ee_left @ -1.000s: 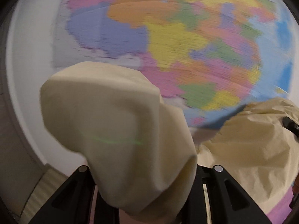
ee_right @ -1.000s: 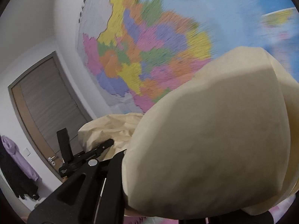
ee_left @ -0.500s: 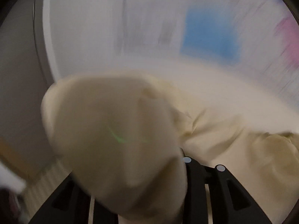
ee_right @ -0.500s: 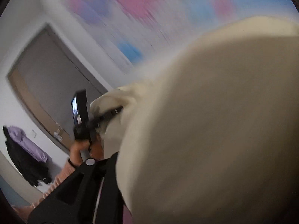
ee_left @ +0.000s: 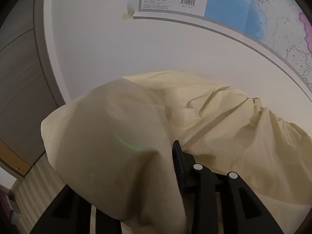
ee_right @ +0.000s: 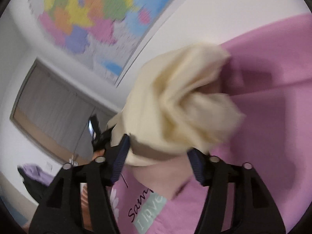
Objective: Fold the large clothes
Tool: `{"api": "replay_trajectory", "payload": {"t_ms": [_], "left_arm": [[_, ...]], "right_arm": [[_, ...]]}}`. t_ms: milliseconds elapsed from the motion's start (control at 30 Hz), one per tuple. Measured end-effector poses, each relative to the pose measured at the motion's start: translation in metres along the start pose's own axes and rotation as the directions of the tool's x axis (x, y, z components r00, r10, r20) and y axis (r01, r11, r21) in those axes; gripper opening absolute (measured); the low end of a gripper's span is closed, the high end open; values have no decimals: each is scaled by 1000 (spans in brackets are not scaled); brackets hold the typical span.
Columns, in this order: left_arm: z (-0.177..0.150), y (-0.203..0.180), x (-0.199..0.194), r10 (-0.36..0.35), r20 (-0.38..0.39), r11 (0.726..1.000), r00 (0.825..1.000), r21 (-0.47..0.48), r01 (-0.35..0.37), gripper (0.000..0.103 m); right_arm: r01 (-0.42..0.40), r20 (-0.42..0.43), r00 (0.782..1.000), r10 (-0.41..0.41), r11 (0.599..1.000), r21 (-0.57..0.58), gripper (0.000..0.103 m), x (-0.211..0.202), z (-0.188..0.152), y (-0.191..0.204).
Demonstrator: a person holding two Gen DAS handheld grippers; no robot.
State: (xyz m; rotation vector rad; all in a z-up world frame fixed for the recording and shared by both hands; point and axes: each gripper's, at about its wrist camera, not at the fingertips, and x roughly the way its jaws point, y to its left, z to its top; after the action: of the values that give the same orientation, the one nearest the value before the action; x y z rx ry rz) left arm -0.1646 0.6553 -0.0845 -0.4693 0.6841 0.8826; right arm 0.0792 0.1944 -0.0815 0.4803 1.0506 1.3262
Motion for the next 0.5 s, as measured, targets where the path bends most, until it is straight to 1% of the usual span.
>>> {"api": "replay_trajectory", "payload": {"t_ms": [33,67,100,133,167,200,233,267,333,367,400,467,500], "left_arm": [[-4,0,-2,-2,-2,1000,1000,-1,2,33],[-5,1,-4,-9,-4,1000,1000,-2,9,34],[-7,0,-5,-8,-5,1000,1000,3,8,35],[-9,0,-6,-4,-6,1000,1000,8,4,35],[-10,0,-7,0,-5,1000,1000,11,0,35],[-12,0,-8,2,-5,1000,1000,10,-2,36],[-12,-1,-6,4,-6,1000,1000,8,-4,36],[-9,-5,1,8,-9,1000,1000,9,-8,37],[-9,-6,5,19,-17,1000,1000,8,-19,39],[-10,-8,5,19,-19,1000,1000,11,-19,40],[-10,-8,5,23,-18,1000,1000,17,-23,41],[-9,-9,5,31,-19,999,999,23,-30,42],[-10,-10,4,36,-23,999,999,27,-35,45]], "right_arm": [[30,26,999,-31,999,13,58,-8,1,-4],[38,44,998,-40,999,28,58,-12,4,-8],[27,56,998,-30,999,46,52,-16,6,-11],[26,44,999,-28,999,35,36,-13,7,-11],[43,31,999,-43,999,6,31,-12,5,-9],[63,22,998,-62,997,-41,21,-11,2,-4],[77,-1,997,-77,993,-92,13,-8,-3,3],[95,-36,994,-101,985,-146,10,-4,-9,9],[125,-101,984,-146,974,-190,9,-3,-20,4],[156,-131,974,-185,966,-206,9,-3,-22,1],[170,-135,970,-202,962,-214,9,-4,-21,1],[208,-129,961,-246,946,-249,16,-14,-17,4],[222,-117,959,-260,938,-264,20,-22,-16,5]]}}
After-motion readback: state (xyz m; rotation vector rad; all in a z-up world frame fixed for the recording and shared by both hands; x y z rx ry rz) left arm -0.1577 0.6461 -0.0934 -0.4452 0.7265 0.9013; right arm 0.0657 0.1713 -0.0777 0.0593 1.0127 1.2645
